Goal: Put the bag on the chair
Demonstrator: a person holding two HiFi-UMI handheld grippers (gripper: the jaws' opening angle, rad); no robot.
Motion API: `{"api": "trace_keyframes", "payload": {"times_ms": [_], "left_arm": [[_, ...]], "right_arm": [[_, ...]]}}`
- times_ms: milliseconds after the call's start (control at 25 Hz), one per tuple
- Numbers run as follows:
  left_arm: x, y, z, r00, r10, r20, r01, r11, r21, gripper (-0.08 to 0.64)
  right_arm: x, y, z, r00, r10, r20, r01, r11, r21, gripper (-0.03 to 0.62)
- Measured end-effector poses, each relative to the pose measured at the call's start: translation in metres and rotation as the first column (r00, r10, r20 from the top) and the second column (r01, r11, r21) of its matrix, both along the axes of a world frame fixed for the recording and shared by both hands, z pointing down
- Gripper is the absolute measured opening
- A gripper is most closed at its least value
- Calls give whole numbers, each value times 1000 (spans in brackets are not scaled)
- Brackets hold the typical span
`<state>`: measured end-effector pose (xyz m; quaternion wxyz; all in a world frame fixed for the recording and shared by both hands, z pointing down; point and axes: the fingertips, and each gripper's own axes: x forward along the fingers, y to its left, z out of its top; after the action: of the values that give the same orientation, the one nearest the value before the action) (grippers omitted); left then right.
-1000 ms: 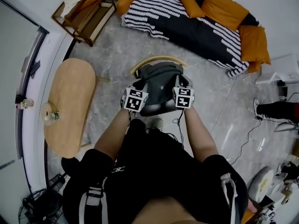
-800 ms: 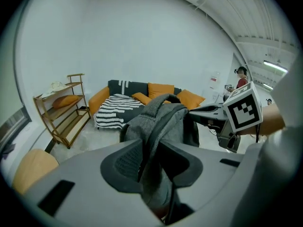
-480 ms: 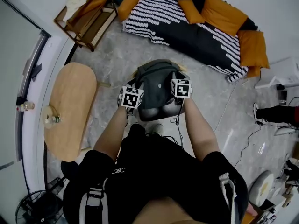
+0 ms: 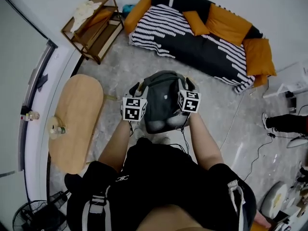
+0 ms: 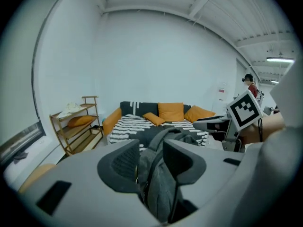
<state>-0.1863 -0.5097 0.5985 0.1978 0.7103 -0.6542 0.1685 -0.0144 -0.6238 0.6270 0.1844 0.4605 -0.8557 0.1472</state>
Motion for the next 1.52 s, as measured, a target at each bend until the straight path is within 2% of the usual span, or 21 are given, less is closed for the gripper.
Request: {"api": "trace_keyframes", "payload": {"times_ms": [120,200,280,400,480,600,800,1120,1320,1520], "left_arm": [[1,4,-40,999,-14,33,10,994,105,136],[1,8,-67,999,-26,44,18,985,174,74],[2,14,-94,998,-35,49,22,971,239,49],[2,26,-133,997,-55,48,37,946,322,37],[4,34,-151,997,-59,46,39,935,352,37],[8,44,-172,997,-47,60,21,926,377,37],[10,52,-192,995,-56,85,19,922,388,37],[2,58,-204,995,-66,78,30,920,392,37],[-6,60,-202,996,-60,71,28,924,382,37],[-20,65,-206,996,-68,51,41,911,410,37]], "right_arm": [[1,10,-49,999,1,43,-6,993,114,124],[3,18,-86,999,6,54,-18,976,215,80],[4,28,-124,998,2,64,-21,953,303,20],[2,47,-167,993,-52,102,11,930,368,14],[3,60,-188,988,-79,134,21,921,388,15],[8,77,-213,981,-91,170,14,912,411,14],[10,94,-231,979,-104,174,16,896,444,12],[1,100,-246,973,-114,200,15,898,439,12],[-10,104,-245,976,-122,181,31,897,440,12],[-22,110,-239,975,-134,180,46,905,422,12]]}}
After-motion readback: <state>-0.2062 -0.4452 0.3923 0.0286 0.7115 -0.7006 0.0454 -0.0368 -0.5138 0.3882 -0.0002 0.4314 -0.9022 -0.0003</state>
